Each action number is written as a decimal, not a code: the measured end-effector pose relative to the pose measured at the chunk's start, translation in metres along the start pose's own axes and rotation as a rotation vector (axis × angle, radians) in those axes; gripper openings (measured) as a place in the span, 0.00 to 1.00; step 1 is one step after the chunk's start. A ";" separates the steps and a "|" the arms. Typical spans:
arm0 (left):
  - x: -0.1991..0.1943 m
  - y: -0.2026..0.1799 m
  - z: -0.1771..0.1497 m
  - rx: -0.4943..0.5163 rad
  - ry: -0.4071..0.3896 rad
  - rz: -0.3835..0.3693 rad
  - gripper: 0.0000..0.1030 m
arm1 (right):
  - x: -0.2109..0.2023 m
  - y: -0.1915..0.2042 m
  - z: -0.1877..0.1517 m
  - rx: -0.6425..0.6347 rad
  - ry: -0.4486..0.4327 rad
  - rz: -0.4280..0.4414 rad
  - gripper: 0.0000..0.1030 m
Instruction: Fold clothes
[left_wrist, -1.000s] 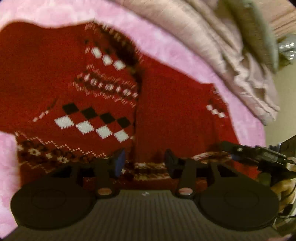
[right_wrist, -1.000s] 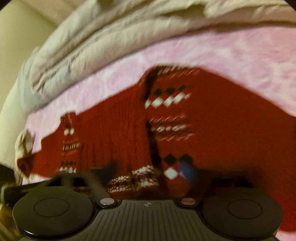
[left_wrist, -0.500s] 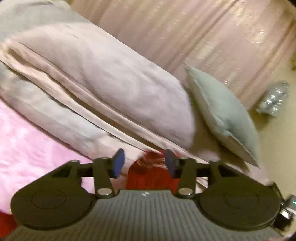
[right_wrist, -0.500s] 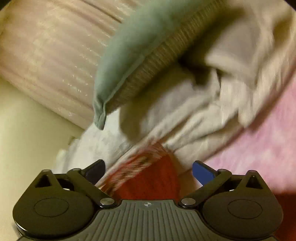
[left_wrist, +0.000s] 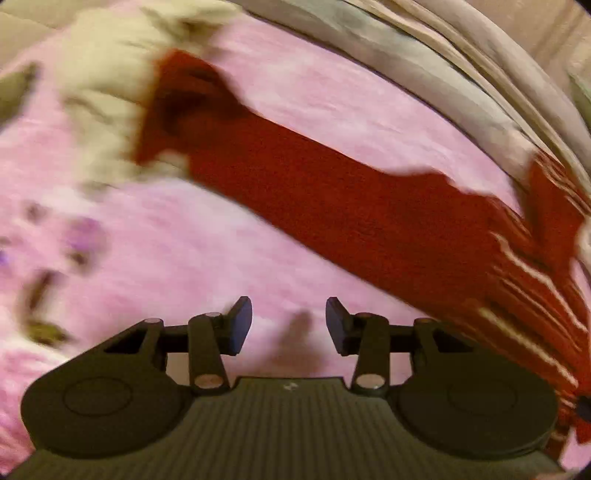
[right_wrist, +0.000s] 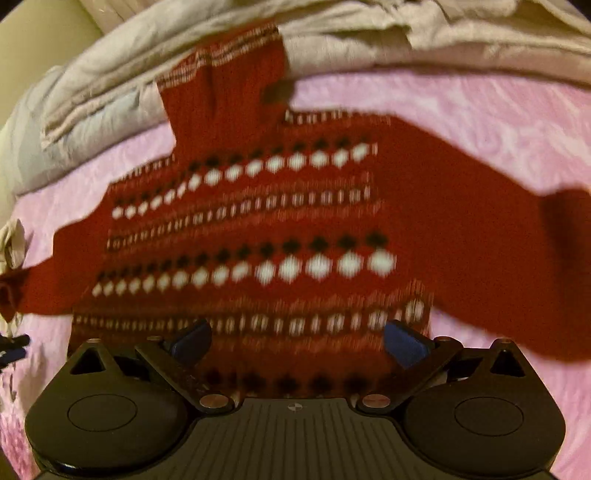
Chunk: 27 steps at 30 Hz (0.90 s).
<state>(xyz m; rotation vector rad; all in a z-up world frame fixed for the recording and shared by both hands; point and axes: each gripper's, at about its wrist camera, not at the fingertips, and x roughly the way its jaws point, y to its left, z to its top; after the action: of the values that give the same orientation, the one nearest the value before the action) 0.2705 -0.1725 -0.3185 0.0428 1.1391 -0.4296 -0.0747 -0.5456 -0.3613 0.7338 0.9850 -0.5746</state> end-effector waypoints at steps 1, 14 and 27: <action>-0.003 0.013 0.008 -0.045 -0.031 0.012 0.40 | 0.000 0.002 -0.003 0.007 0.011 -0.008 0.99; 0.021 0.032 0.072 0.275 -0.152 0.135 0.01 | 0.015 0.019 -0.022 -0.002 0.083 -0.126 0.99; -0.047 0.073 0.181 0.471 0.016 0.115 0.03 | 0.024 0.029 -0.026 -0.031 0.096 -0.198 1.00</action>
<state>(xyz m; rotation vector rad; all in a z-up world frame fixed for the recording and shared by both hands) 0.4373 -0.1357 -0.2134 0.5208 1.0255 -0.5877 -0.0570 -0.5096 -0.3832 0.6447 1.1619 -0.6992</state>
